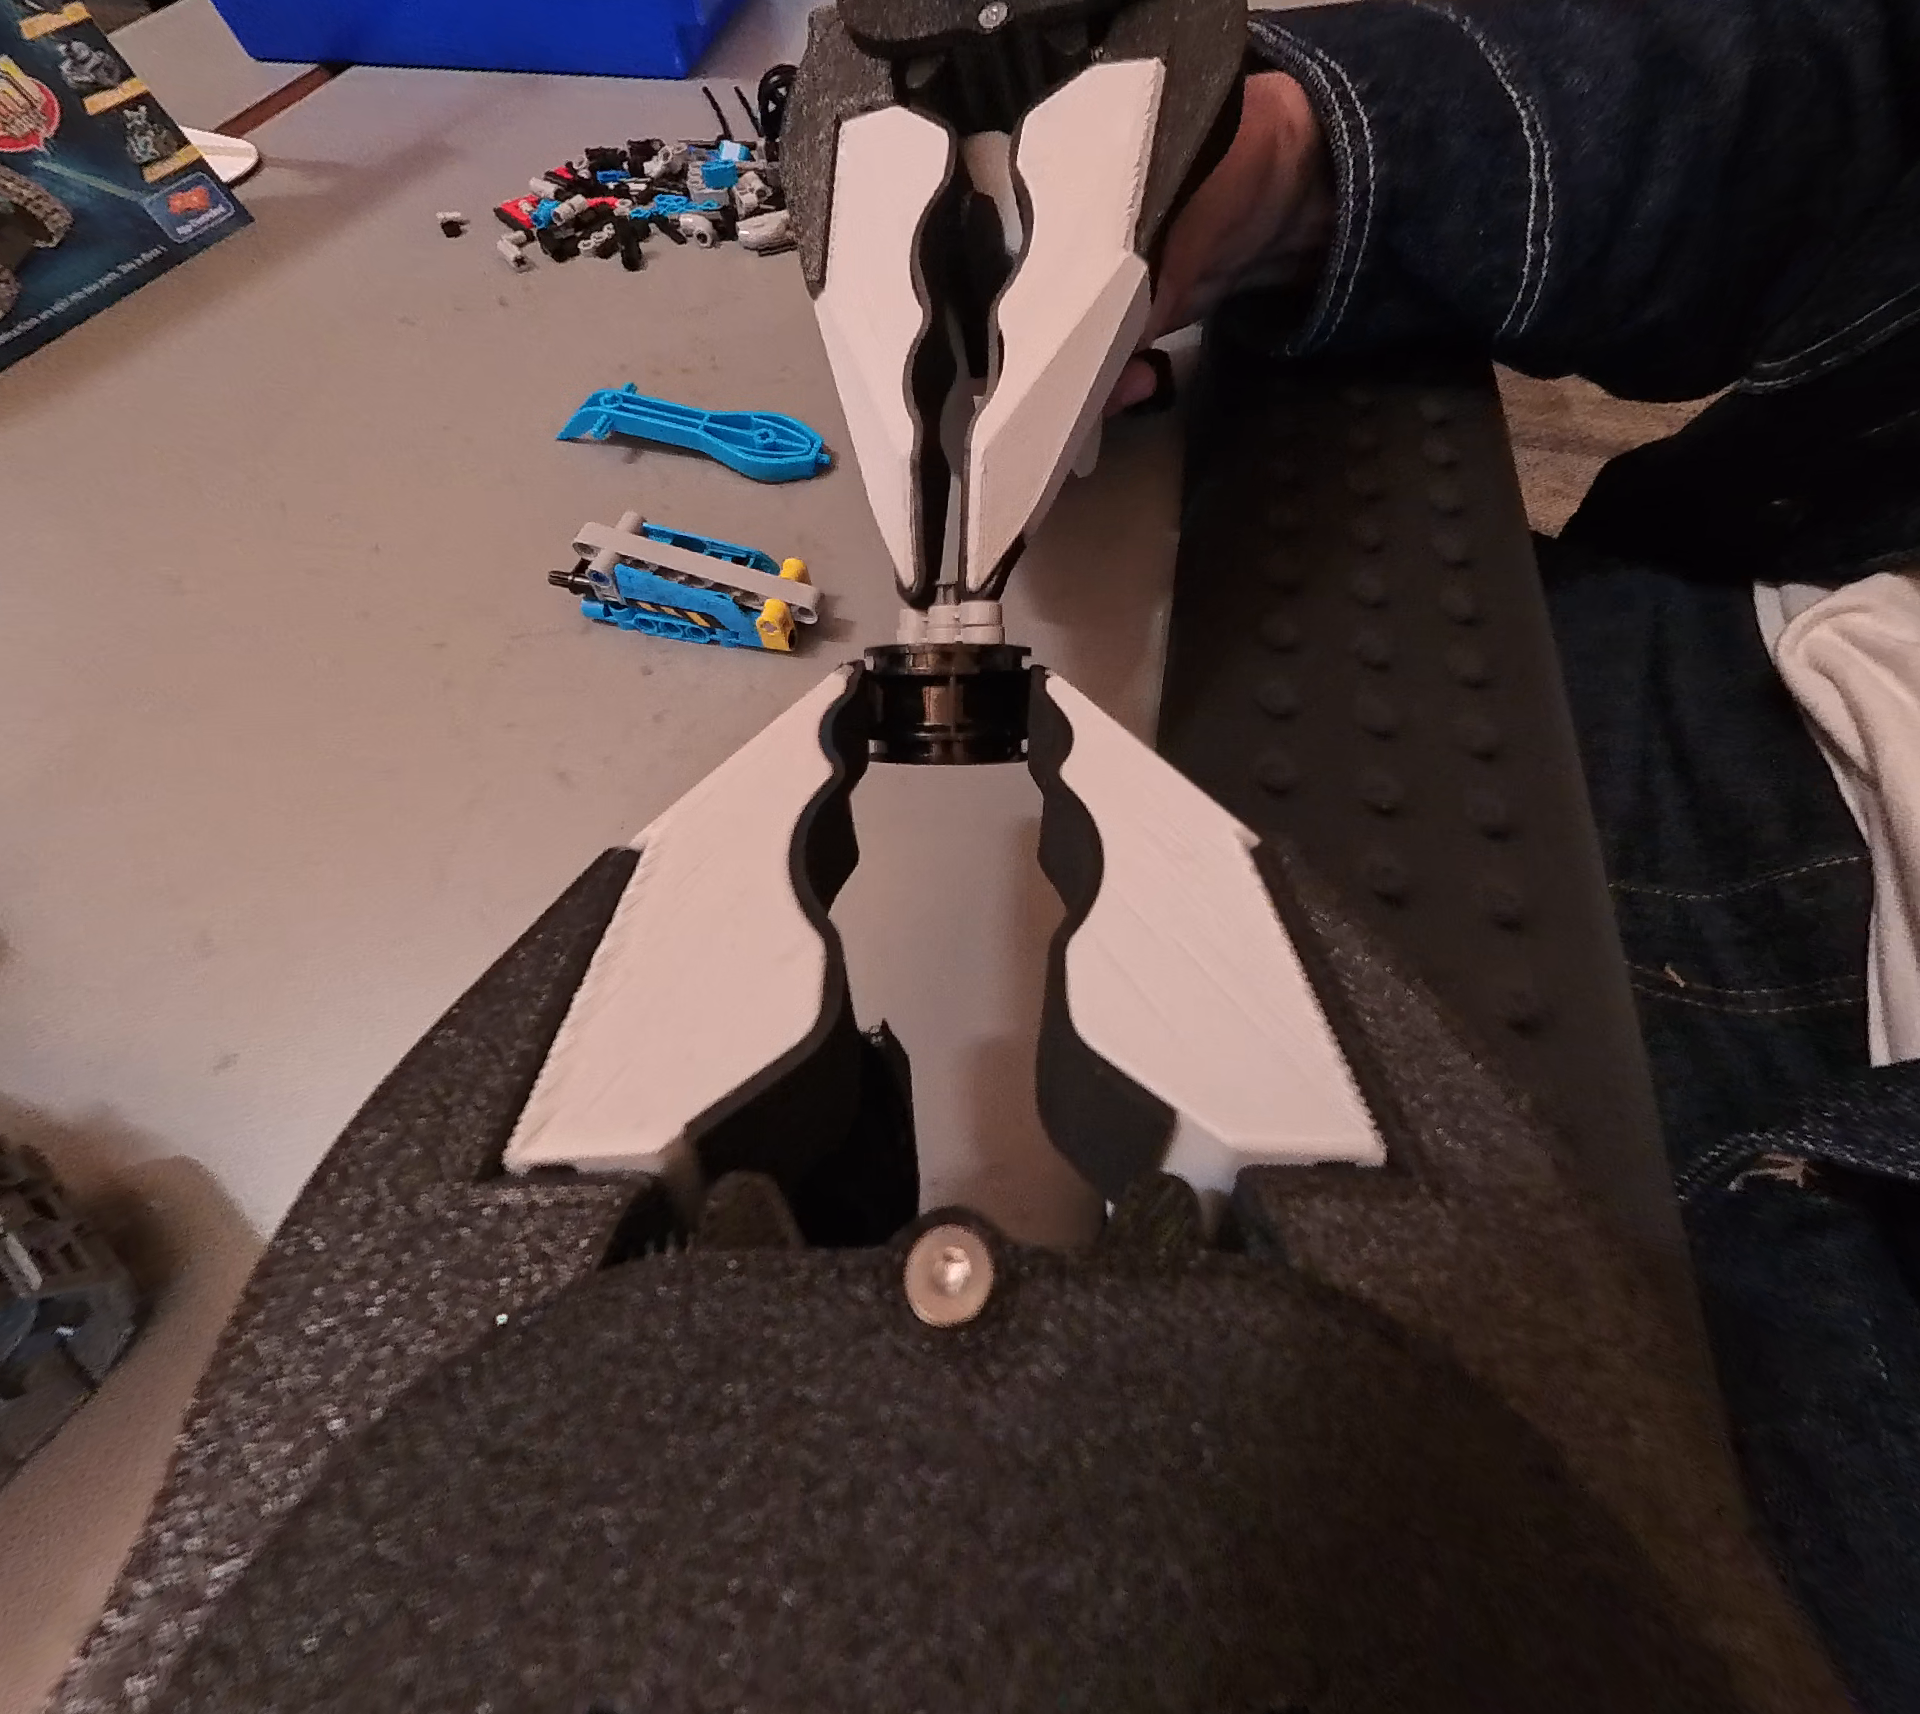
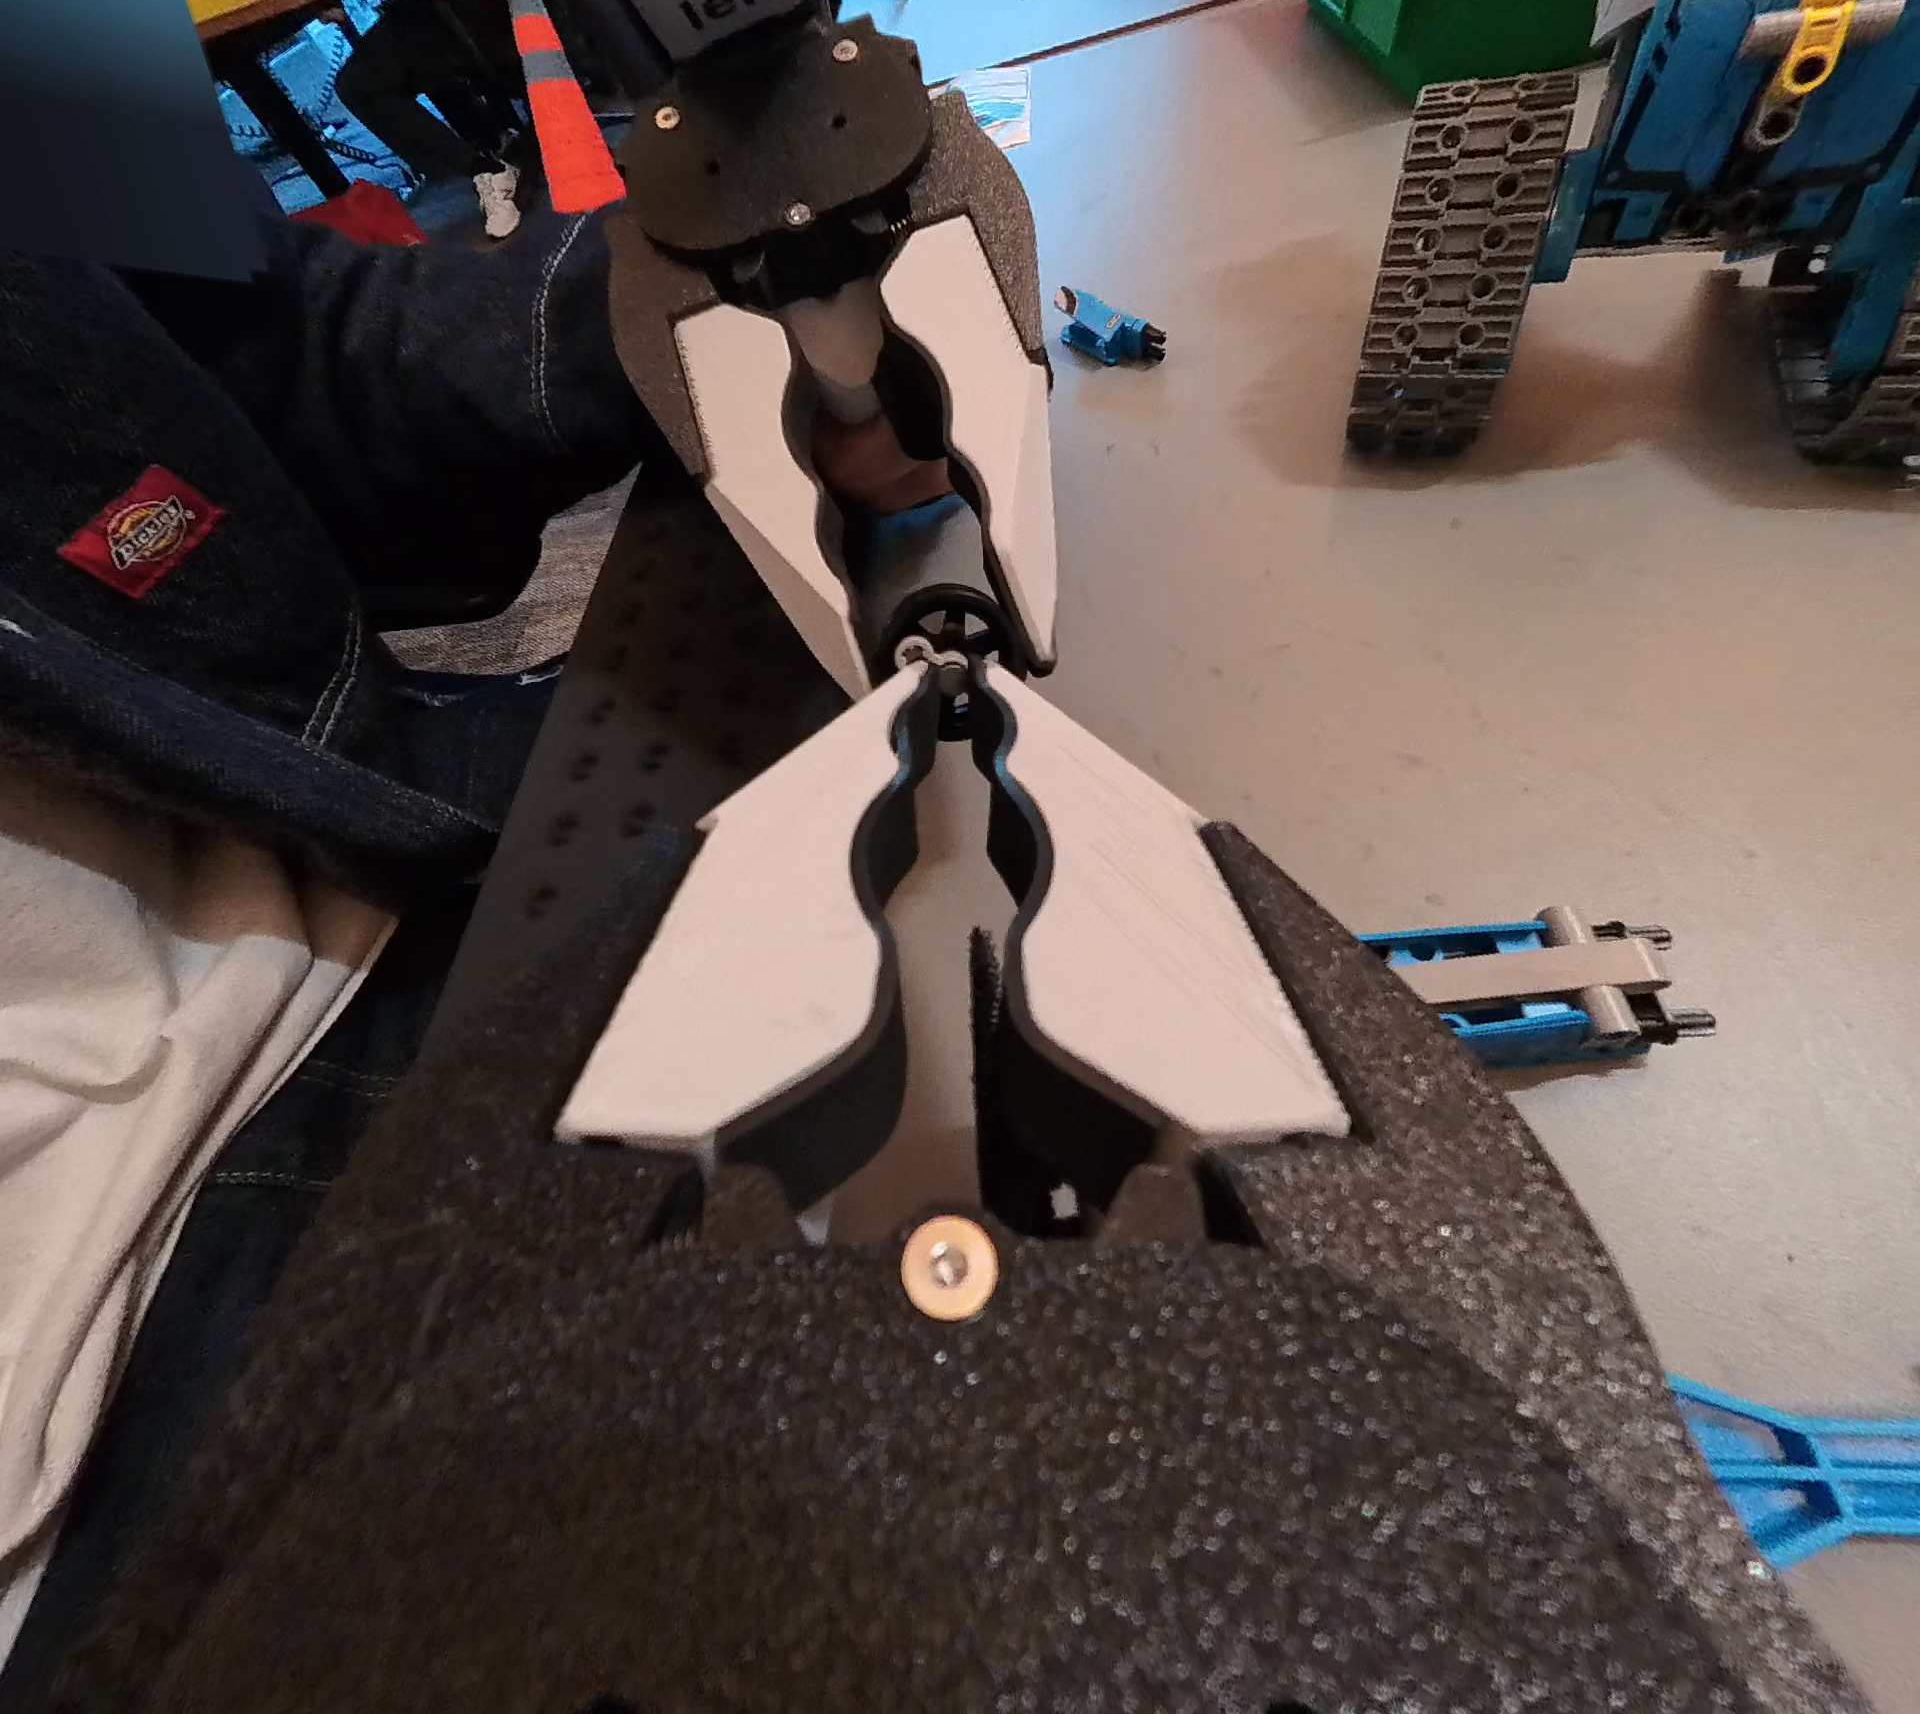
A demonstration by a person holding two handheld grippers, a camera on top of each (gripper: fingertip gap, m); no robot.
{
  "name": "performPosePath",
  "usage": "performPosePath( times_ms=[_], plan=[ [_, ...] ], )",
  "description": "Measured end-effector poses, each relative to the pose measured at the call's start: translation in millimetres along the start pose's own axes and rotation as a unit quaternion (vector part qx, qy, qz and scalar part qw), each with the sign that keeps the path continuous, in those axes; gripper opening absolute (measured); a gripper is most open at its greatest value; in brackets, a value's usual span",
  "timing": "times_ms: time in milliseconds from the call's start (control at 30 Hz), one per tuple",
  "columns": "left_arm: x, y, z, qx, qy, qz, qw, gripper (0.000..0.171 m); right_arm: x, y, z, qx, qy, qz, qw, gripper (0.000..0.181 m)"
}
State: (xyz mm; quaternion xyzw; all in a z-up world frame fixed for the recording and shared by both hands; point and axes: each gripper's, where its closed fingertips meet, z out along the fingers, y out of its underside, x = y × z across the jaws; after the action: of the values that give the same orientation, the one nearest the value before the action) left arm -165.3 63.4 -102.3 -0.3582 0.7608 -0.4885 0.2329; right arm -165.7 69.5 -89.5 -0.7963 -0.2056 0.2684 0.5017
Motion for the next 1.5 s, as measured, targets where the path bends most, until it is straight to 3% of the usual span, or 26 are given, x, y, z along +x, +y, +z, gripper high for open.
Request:
performPosePath(
  times_ms=[133,333,467,900,1067,1133,1200,1367,1500],
  plan=[
    [-0.5,5.6,2.6,-0.017,-0.005,0.009,1.0,0.029,0.6,2.4,3.4,-0.004,0.007,-0.011,1.0,0.004],
    [3.8,-13.8,-8.8,0.046,0.013,0.004,0.999,0.029,-8.3,-14.8,-5.3,0.048,-0.026,0.008,0.999,0.001],
    [5.0,-14.3,-11.0,0.05,0.014,0.008,0.999,0.03,-9.5,-13.5,-5.9,0.042,-0.029,-0.002,0.999,0.002],
    [7.0,-3.7,-8.0,0.021,0.024,0.002,0.999,0.029,-8.0,-1.5,1.2,0.012,-0.015,-0.028,0.999,0.003],
    [-6.1,13.6,3.1,-0.036,-0.044,0.058,0.997,0.029,8.6,16.5,5.7,-0.036,0.034,-0.032,0.998,0.009],
    [-14.9,22.7,7.0,-0.074,-0.096,0.12,0.985,0.029,10.3,24.5,9.7,-0.054,0.029,-0.003,0.998,0.023],
    [-17.8,25.0,8.4,-0.091,-0.126,0.167,0.974,0.029,12.0,25.9,10.1,-0.052,0.018,0.037,0.998,0.023],
    [-23.0,19.3,5.4,-0.082,-0.152,0.188,0.967,0.029,16.7,17.2,4.4,-0.027,0.023,0.05,0.998,0.019],
    [-22.2,14.5,3.4,-0.065,-0.143,0.17,0.973,0.029,18.3,16.7,5.5,-0.038,0.069,-0.04,0.996,0.017]
  ],
)
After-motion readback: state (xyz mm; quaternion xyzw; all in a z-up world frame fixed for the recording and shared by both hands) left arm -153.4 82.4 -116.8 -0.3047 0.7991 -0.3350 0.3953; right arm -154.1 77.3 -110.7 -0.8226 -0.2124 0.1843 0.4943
